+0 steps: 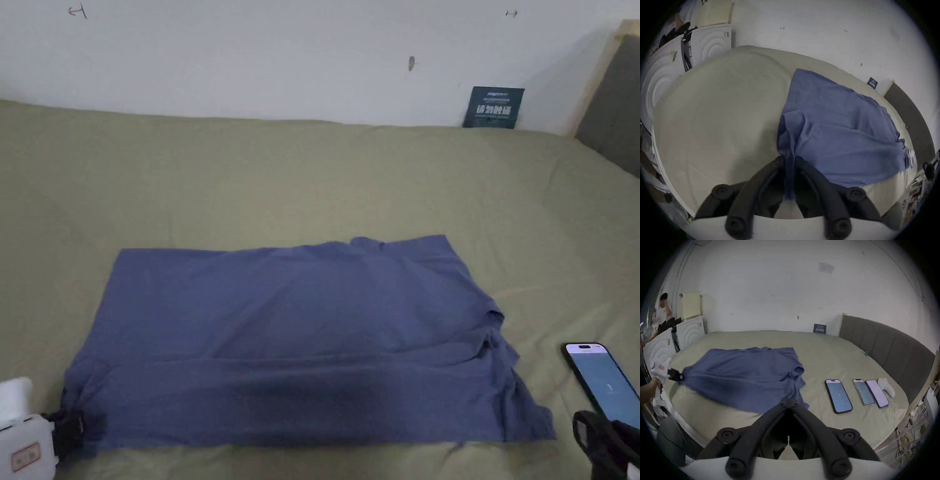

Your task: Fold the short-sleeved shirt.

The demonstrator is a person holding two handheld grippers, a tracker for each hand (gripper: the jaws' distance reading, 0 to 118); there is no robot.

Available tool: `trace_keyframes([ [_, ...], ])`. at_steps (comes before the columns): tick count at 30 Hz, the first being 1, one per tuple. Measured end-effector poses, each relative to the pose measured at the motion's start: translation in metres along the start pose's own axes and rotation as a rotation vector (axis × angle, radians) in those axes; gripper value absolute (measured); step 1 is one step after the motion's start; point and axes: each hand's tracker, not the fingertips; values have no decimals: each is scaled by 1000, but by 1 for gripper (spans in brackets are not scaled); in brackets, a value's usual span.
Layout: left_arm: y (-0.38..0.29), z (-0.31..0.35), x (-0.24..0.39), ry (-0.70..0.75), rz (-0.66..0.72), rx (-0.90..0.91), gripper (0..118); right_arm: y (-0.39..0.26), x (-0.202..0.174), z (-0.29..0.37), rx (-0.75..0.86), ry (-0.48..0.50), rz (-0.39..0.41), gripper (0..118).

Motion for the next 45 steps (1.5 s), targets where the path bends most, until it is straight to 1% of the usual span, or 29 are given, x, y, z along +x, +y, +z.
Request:
trace_keyframes([
  [1, -1, 7, 5, -1, -24, 4, 13, 3, 4, -14, -9, 6, -3, 1],
  [2, -2, 7, 8, 7, -59, 5, 13, 5, 8, -32, -95, 25, -14, 14],
  [3, -3, 8, 10, 15, -83, 6, 13, 11, 13, -51, -181, 44, -26, 60],
  [4, -3, 9, 12, 19, -85, 7, 13, 14, 18, -71, -262, 61, -39, 94],
  [5, -2, 12, 14, 19, -82, 6, 13, 16, 21, -96, -373, 47, -34, 102],
  [6, -2, 12, 14, 17, -76, 5, 13, 12, 25, -114, -411, 41, -26, 91],
  [7, -2, 13, 13, 11, -63, 4, 13, 11, 29, -129, -435, 57, 0, 82],
  [9, 0, 14, 9, 0, -47, -1, 13, 10, 29, -148, -461, -3, 46, 79],
  [10, 0, 14, 9, -3, -44, -1, 13, 6, 29, -156, -487, 9, 31, 78],
  [11, 0, 14, 10, -5, -48, -4, 13, 6, 31, -161, -510, 19, 0, 77],
  [12, 0, 15, 11, -5, -55, -7, 13, 5, 35, -162, -514, 71, -46, 67],
  [13, 2, 14, 10, -3, -63, -10, 13, 6, 38, -158, -494, 48, -54, 62],
  [14, 3, 14, 11, -3, -68, -15, 12, 8, 40, -153, -484, 42, -61, 55],
  [15, 4, 15, 11, -6, -70, -18, 11, 9, 43, -150, -468, 36, -60, 4],
  [16, 5, 16, 10, -16, -67, -24, 9, 10, 44, -145, -434, 53, -84, 4],
  [17, 7, 16, 9, -17, -70, -24, 8, 12, 42, -142, -456, 51, -73, 4],
  [18, 8, 19, 9, -24, -75, -22, 7, 14, 36, -139, -473, 84, -62, 4],
  [20, 10, 26, 8, -49, -81, -23, 6, 17, 32, -127, -436, 69, -2, 4],
  [21, 11, 29, 6, -54, -88, -24, 6, 19, 33, -121, -422, 78, -1, 4],
  [23, 13, 41, 1, -82, -100, -8, 6, 24, 36, -107, -384, 93, -58, 4],
  [24, 15, 47, -1, -91, -99, -11, 6, 26, 38, -100, -377, 106, -72, 4],
  [27, 15, 67, -8, -133, -80, 3, 6, 31, 38, -76, -358, 112, -60, 4],
  [29, 11, 78, -10, -131, -81, 9, 6, 30, 38, -62, -345, 111, -46, 4],
  [34, -11, 96, -29, -151, -47, -33, 6, 15, 40, -28, -393, 125, -49, 4],
  [38, -42, 99, -37, -139, -46, -102, 6, -15, 36, -10, -453, 124, -61, 4],
  [42, -68, 96, -44, -141, -12, -137, 6, -45, 37, -7, -489, 102, -80, 4],
  [45, -75, 85, -51, -133, 3, -140, 6, -59, 33, -11, -498, 96, -85, 4],
])
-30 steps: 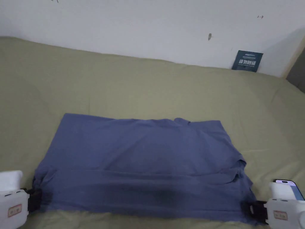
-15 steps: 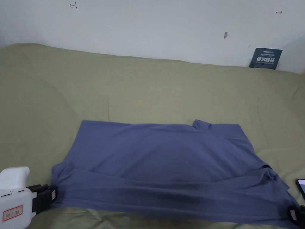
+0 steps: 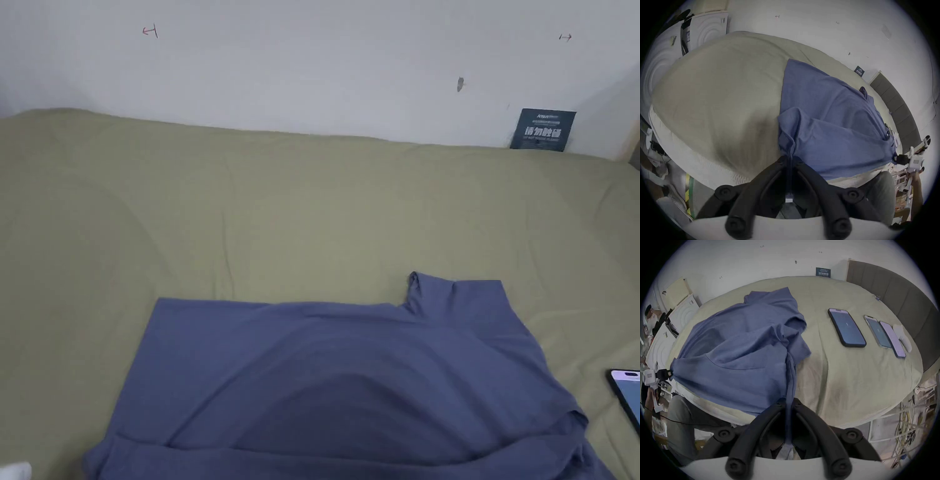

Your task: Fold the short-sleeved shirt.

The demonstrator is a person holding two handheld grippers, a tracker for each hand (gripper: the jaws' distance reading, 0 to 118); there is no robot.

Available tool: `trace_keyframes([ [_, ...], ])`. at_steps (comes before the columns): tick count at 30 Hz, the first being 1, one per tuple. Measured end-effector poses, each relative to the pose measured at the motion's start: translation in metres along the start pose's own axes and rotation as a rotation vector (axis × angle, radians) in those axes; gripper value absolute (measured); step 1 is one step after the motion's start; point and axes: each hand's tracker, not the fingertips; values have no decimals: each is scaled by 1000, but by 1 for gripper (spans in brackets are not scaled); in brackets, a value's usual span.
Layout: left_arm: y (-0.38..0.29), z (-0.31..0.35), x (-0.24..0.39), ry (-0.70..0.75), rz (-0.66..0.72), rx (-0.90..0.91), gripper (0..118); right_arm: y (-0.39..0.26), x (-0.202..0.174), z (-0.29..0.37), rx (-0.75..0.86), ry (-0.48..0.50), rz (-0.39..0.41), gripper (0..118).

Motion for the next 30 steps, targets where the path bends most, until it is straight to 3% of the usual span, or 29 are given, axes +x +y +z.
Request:
trace_keyframes([
  [2, 0, -4, -5, -16, 42, 10, 11, -2, 5, -9, 8, 17, -6, 6],
  [3, -1, -5, -6, -13, 63, 13, 36, -3, 4, -6, 20, 16, -9, 25],
  [5, -8, 6, -6, -47, 90, 44, 69, -4, 7, 6, 63, 1, -14, 78],
  [6, -13, 13, -5, -29, 101, 55, 82, -6, 7, 17, 115, 12, -17, 88],
  [7, -16, 23, -3, 8, 111, 93, 82, -7, 7, 31, 186, 28, -27, 83],
  [10, -31, 68, 18, 41, 18, 370, 82, -11, -1, 74, 404, 30, -56, 84],
  [13, -36, 106, 50, 65, -82, 609, 79, -10, -32, 109, 653, 7, -10, 76],
  [14, -35, 114, 59, 52, -107, 670, 76, -10, -41, 117, 706, -9, 11, 63],
  [15, -35, 121, 67, 42, -132, 710, 62, -10, -49, 123, 746, -19, 37, 33],
  [16, -34, 124, 75, 38, -166, 748, 38, -9, -58, 128, 786, -36, 60, 2],
  [17, -33, 127, 85, 67, -201, 763, 0, -10, -60, 124, 825, -53, 90, 0],
  [19, -30, 125, 100, 133, -258, 761, 0, -13, -74, 129, 890, -86, 127, 0],
  [20, -26, 122, 103, 126, -250, 768, 0, -13, -77, 131, 893, -29, 154, 0],
  [22, -13, 115, 101, -6, -231, 706, 0, -11, -85, 129, 897, -36, 186, 0],
  [24, 0, 109, 105, 27, -217, 701, 0, -9, -89, 127, 884, -29, 217, 0],
  [27, 46, 93, 109, 30, -210, 663, 0, 0, -88, 120, 866, -11, 216, 0],
  [30, 122, 65, 111, -27, -194, 487, 1, 10, -84, 109, 842, -1, 191, 0],
])
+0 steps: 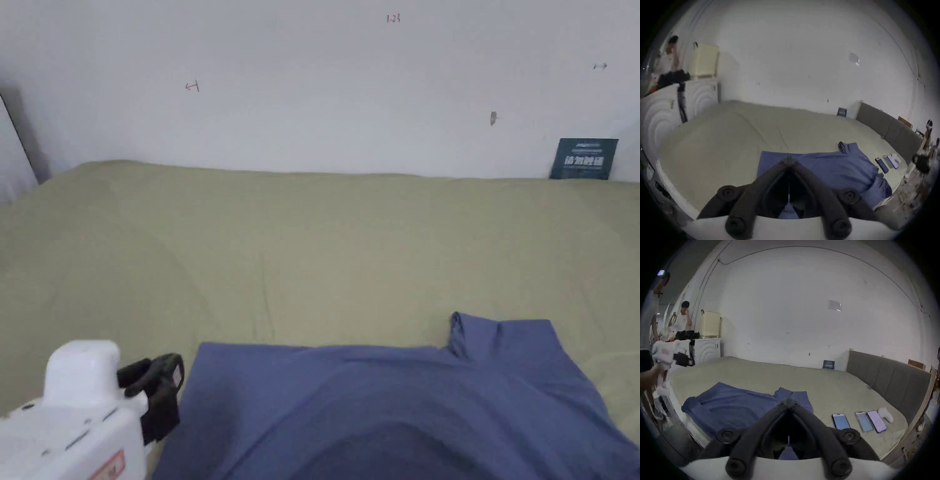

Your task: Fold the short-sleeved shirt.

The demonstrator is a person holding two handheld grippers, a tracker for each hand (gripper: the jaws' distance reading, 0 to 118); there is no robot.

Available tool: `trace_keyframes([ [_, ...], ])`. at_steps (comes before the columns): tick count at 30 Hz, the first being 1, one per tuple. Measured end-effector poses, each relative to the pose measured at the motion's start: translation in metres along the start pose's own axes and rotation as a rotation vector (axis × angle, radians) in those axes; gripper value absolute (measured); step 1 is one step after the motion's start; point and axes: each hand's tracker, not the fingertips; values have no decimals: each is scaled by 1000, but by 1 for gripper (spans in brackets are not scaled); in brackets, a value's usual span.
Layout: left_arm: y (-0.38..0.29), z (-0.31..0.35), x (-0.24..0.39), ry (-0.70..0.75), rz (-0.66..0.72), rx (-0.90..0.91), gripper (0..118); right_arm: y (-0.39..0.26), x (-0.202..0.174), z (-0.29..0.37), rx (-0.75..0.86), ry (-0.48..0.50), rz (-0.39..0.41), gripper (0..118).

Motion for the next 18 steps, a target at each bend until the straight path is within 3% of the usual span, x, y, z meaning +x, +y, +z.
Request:
trace_keyframes([
  [1, 17, -24, -5, 1, 7, -51, 8, -1, 1, -5, -3, -2, -3, 0],
  [2, 36, -53, -10, 7, 9, -119, 28, -1, 3, -10, -8, -2, -7, 0],
  [3, 49, -82, -16, -9, 12, -198, 67, -2, 4, -15, -13, -2, -10, 0],
  [4, 58, -110, -21, 6, 29, -251, 93, -3, 5, -19, -22, -6, -13, 0],
  [5, 63, -139, -26, 24, 22, -330, 104, -3, 7, -24, -37, -4, -17, 0],
  [11, 49, -257, -52, 142, 71, -563, 103, -10, 13, -45, -108, 3, -14, 0],
  [15, 25, -288, -60, 187, 141, -689, 100, -9, 20, -62, -148, 16, -23, 0],
  [16, 21, -293, -60, 204, 132, -723, 95, -8, 24, -70, -158, 21, -25, 0],
  [17, 18, -294, -59, 218, 115, -729, 81, -6, 28, -80, -177, 37, -29, 0],
  [18, 15, -282, -50, 218, 97, -721, 58, -3, 32, -92, -189, 33, -25, 0],
])
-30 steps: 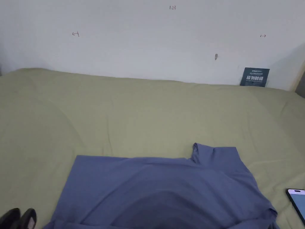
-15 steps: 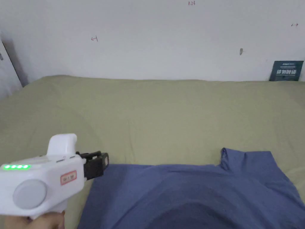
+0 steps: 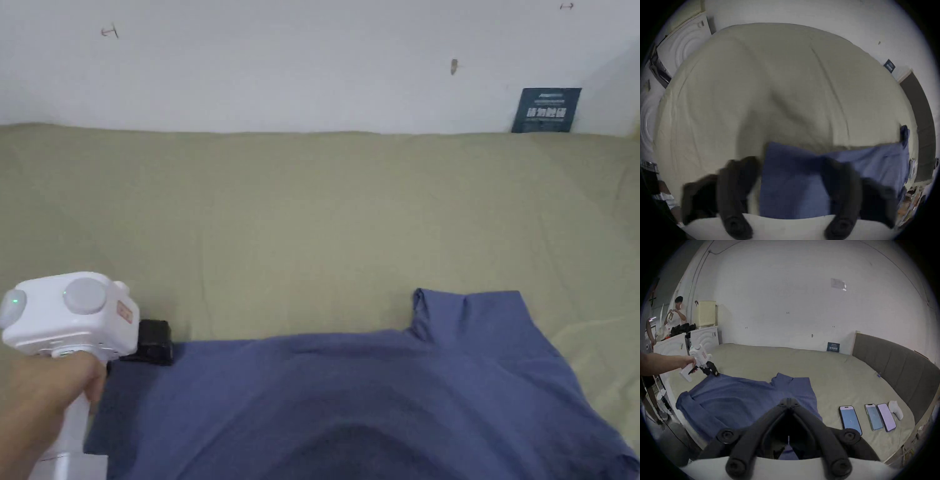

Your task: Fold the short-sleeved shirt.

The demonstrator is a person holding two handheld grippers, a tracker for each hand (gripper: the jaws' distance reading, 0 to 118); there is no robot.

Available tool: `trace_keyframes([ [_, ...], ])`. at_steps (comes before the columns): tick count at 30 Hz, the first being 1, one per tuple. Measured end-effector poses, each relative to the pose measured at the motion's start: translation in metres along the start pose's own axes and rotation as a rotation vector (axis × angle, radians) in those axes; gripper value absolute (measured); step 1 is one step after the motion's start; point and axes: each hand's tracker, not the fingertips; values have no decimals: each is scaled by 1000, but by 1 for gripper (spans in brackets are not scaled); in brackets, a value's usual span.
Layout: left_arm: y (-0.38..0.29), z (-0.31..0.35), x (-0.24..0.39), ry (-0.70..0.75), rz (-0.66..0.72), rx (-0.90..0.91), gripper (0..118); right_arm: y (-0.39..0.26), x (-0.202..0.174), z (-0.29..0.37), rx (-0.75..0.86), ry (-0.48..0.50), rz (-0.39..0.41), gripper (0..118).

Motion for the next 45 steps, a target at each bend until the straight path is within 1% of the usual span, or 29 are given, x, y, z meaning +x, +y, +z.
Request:
trace_keyframes([
  [1, -5, 3, 1, -3, -35, 27, 45, 6, 4, -11, -20, 7, 7, 0],
  [2, -9, 6, 5, 70, -73, 57, 30, 14, 10, -27, -67, 11, 22, 0],
  [3, -13, 9, 5, 55, -86, 67, 7, 23, 15, -43, -88, 3, 52, 0],
  [5, -13, 13, 0, -67, -61, 57, 6, 46, 27, -80, -136, -15, 78, 0],
  [6, -16, 15, 5, -21, -63, 63, 5, 59, 36, -105, -180, 1, 81, 0],
  [8, -12, 14, 0, -22, -97, 71, 5, 84, 50, -158, -365, -64, 62, 0],
  [10, -13, 15, 1, -23, -97, 66, 5, 98, 68, -217, -583, -19, 18, 0],
  [11, -13, 16, 2, -18, -98, 72, 5, 99, 76, -244, -641, -22, -5, 12],
  [12, -8, 11, -3, -17, -100, 70, 5, 99, 83, -268, -718, -9, -23, 58],
  [13, -8, 11, -2, -15, -106, 68, 5, 94, 90, -294, -801, -5, -32, 99],
  [14, -9, 10, -2, -17, -102, 62, 5, 85, 95, -315, -855, -50, -60, 115],
  [17, -8, 8, -3, -16, -91, 60, 5, 71, 106, -346, -939, -114, -131, 100],
  [18, -9, 7, -5, -17, -89, 59, 5, 66, 110, -349, -936, -101, -180, 100],
  [20, -7, 5, -8, -26, -79, 57, 5, 57, 114, -357, -946, -90, -229, 100],
  [23, -5, 4, -11, -35, -68, 50, 5, 51, 111, -360, -956, -75, -203, 97],
  [25, -6, 4, -11, -39, -67, 51, 5, 53, 101, -354, -953, -73, -156, 67],
  [26, -6, 4, -12, -42, -65, 51, 5, 50, 97, -352, -950, -53, -159, 62],
  [27, -6, 4, -13, -43, -64, 51, 5, 49, 91, -348, -948, -88, -136, 52],
  [28, -6, 4, -13, -45, -63, 52, 5, 50, 89, -344, -929, -101, -142, 20],
  [29, -6, 4, -12, -46, -61, 52, 5, 53, 87, -345, -933, -89, -160, 0],
  [30, -7, 4, -12, -46, -59, 53, 5, 54, 86, -343, -940, -106, -149, 0],
  [31, -7, 6, -13, -46, -58, 54, 5, 68, 83, -324, -916, -122, -174, 0],
  [32, -7, 8, -11, -46, -56, 55, 5, 74, 81, -312, -901, -110, -168, 0],
  [33, -8, 11, -11, -50, -60, 59, 5, 66, 84, -325, -894, -70, -154, 0],
  [37, -13, 30, -14, -95, -80, 77, 5, 89, 83, -297, -807, -42, -122, 0],
  [40, -18, 59, -19, -126, -114, 136, 5, 113, 85, -263, -714, -2, -124, 0],
  [41, -20, 71, -22, -161, -121, 161, 5, 118, 84, -253, -697, 31, -106, 0],
  [43, -28, 93, -27, -173, -152, 202, 5, 126, 80, -227, -653, 32, -67, 0],
  [45, -41, 118, -33, -202, -198, 244, 5, 128, 82, -204, -642, 53, -69, 0],
])
